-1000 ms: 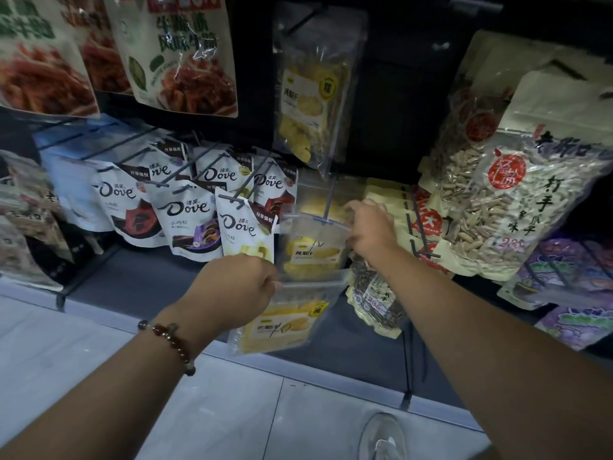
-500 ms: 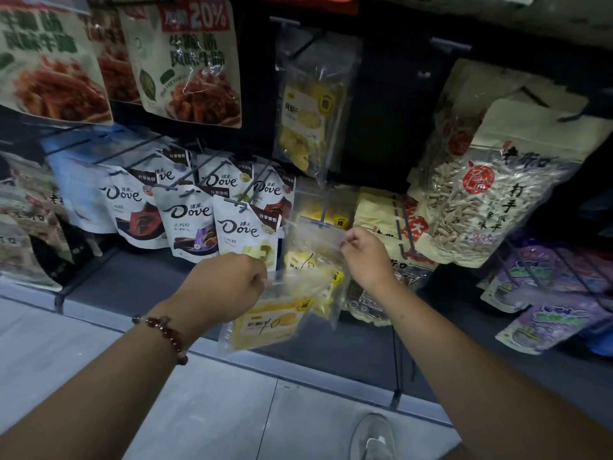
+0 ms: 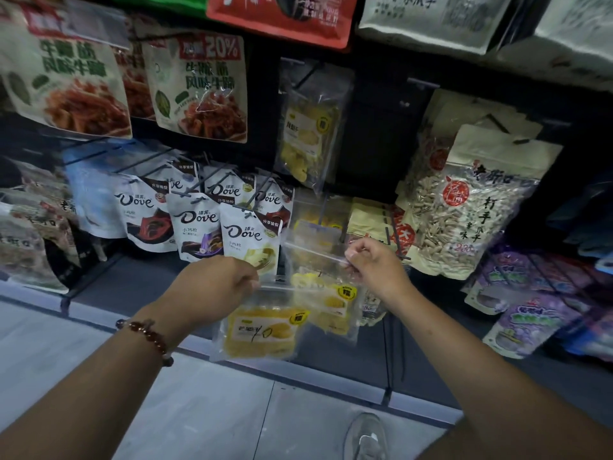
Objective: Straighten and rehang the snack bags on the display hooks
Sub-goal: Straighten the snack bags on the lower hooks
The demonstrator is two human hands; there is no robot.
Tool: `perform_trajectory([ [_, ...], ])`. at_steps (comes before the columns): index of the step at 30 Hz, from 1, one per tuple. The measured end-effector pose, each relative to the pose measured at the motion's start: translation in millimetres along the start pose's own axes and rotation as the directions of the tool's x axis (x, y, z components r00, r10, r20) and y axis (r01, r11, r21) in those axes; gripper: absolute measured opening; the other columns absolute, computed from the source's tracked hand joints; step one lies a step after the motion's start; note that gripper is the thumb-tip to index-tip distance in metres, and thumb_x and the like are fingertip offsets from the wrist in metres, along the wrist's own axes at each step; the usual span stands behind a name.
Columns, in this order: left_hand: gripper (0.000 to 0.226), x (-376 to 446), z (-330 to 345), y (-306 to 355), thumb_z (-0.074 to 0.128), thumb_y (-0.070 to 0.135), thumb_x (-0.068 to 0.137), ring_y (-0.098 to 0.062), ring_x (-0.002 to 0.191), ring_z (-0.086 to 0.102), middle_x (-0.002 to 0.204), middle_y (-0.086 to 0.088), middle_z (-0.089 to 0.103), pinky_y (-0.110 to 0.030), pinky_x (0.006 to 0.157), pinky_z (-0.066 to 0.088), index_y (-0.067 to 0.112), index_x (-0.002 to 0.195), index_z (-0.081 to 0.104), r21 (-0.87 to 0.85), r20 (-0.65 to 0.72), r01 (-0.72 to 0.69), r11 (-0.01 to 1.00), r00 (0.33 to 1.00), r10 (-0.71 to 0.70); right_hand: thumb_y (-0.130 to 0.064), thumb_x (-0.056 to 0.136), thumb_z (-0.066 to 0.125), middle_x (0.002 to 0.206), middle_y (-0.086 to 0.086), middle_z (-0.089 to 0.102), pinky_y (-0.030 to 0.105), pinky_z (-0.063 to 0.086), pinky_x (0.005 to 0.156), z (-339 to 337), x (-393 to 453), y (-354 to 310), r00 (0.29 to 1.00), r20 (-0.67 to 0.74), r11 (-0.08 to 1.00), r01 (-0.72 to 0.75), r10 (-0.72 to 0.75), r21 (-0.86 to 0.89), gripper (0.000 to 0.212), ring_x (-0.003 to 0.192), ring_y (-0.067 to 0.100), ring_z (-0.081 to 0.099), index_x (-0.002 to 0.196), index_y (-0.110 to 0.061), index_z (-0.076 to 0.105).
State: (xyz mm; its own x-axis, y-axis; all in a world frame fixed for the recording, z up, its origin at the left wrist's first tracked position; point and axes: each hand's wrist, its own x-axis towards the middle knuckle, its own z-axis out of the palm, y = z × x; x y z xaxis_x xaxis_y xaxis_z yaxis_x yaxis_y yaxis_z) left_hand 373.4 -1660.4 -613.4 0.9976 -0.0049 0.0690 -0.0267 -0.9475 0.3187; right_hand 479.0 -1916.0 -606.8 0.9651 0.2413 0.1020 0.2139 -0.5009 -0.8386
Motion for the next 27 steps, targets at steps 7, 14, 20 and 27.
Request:
perform_trajectory([
  [7,0.020,-9.3,-5.0,0.8,0.052,0.038,0.097,-0.006,0.078,0.060,0.083,0.010,0.067,-0.029,0.072,0.050,0.032,0.095,0.070,-0.015,-0.010,-0.041,0.999,0.999,0.040,-0.014,0.096,0.058,0.082,0.000,0.072,0.035,0.056,0.080,-28.1,-11.8,-32.1,0.995,0.032,0.994,0.098,-0.096,-0.045,0.018,0.077,0.018,0.069,0.089,-0.025,0.070],
  [14,0.022,-10.7,-7.1,2.6,0.049,0.042,0.096,-0.008,0.093,0.063,0.113,0.013,0.066,-0.034,0.074,0.053,0.027,0.093,0.065,-0.015,-0.221,-0.137,0.991,0.967,0.130,-0.015,0.095,0.059,0.077,-0.009,0.071,0.033,0.055,0.080,-40.0,-11.1,-80.6,0.958,-0.009,0.957,0.287,-0.287,-0.036,0.021,0.077,0.008,0.067,0.087,-0.032,0.069],
  [20,0.018,-10.2,-15.5,1.7,0.055,0.040,0.096,0.007,0.082,0.058,0.157,0.025,0.013,-0.030,0.057,0.051,0.033,0.081,0.061,-0.113,-0.387,-0.141,0.984,0.918,0.087,-0.021,0.095,0.058,0.080,-0.009,0.071,0.031,0.054,0.079,-36.3,17.1,-134.4,0.917,-0.137,0.926,0.376,-0.375,-0.018,0.015,0.080,0.005,0.066,0.091,-0.027,0.072],
  [27,0.017,5.7,-15.8,-2.9,0.059,0.035,0.094,-0.012,0.130,0.049,0.162,0.016,0.005,-0.031,0.061,0.050,0.033,0.078,0.057,-0.059,-0.465,-0.179,0.982,0.876,0.132,-0.018,0.095,0.058,0.074,-0.010,0.069,0.021,0.047,0.066,-22.0,70.7,-187.3,0.898,-0.222,0.914,0.402,-0.381,0.060,0.019,0.062,-0.004,0.061,0.083,-0.029,0.068],
])
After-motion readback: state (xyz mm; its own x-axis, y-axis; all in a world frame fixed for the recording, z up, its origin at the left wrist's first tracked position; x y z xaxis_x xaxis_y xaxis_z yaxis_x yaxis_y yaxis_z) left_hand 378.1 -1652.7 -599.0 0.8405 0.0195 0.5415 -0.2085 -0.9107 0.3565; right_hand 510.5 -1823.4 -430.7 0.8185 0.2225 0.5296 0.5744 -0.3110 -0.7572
